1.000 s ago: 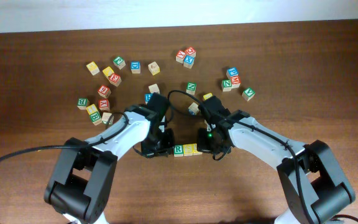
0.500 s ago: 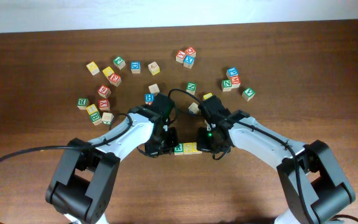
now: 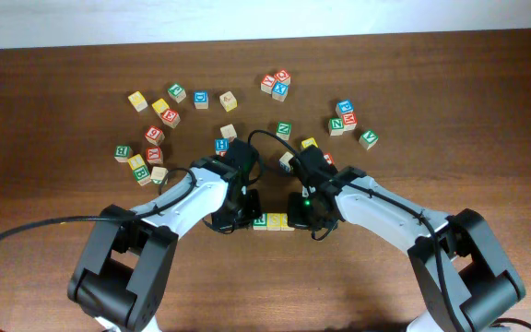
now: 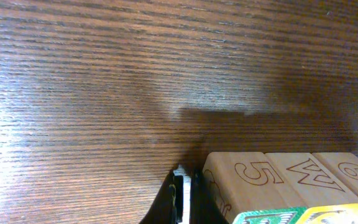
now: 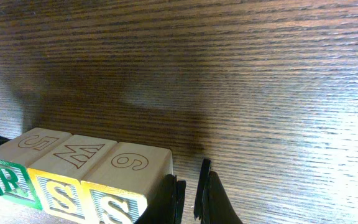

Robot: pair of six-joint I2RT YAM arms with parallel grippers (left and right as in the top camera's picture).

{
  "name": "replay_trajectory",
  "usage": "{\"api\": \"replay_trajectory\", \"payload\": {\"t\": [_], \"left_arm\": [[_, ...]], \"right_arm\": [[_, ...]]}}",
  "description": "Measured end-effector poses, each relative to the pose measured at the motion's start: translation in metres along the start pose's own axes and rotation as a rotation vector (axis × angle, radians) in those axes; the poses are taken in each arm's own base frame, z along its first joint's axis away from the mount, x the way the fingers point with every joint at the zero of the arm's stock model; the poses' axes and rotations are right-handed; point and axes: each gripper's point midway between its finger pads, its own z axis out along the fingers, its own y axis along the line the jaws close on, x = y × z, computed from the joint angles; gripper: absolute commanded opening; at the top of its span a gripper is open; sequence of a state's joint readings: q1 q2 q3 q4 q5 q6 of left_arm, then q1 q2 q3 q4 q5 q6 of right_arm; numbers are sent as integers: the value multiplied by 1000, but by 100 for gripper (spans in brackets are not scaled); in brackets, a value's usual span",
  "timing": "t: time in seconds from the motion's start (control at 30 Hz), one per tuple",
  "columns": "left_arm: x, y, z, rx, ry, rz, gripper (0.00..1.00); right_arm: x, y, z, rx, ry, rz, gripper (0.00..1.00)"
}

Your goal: Spell out RSS

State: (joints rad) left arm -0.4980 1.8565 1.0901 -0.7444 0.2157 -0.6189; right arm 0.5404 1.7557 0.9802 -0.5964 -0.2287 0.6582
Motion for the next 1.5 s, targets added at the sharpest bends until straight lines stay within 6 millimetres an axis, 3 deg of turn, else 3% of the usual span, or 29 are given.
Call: {"api": "replay_trajectory", "payload": {"t": [0.63, 0.9, 1.03, 1.17, 1.33, 1.4, 1.5], "left_arm": [[3, 3, 0, -12, 10, -3, 0], [2, 5, 0, -14, 12, -1, 0], [-1, 14, -3, -21, 17, -19, 0], [-6, 32, -7, -46, 22, -64, 0], [-10, 56, -33, -54, 7, -79, 0], [-9, 58, -51, -44, -13, -77, 0], [-12, 56, -95, -7, -98, -69, 0]], "right_arm": [[-1, 1, 0, -2, -6, -4, 4], [1, -1, 0, 4, 2, -3, 10], [2, -9, -1, 17, 18, 17, 10], [0, -30, -7, 50, 47, 57, 10], [-4, -52, -34, 84, 81, 88, 11], [-3, -52, -60, 80, 71, 80, 15], [-6, -43, -110, 42, -8, 54, 25]]}}
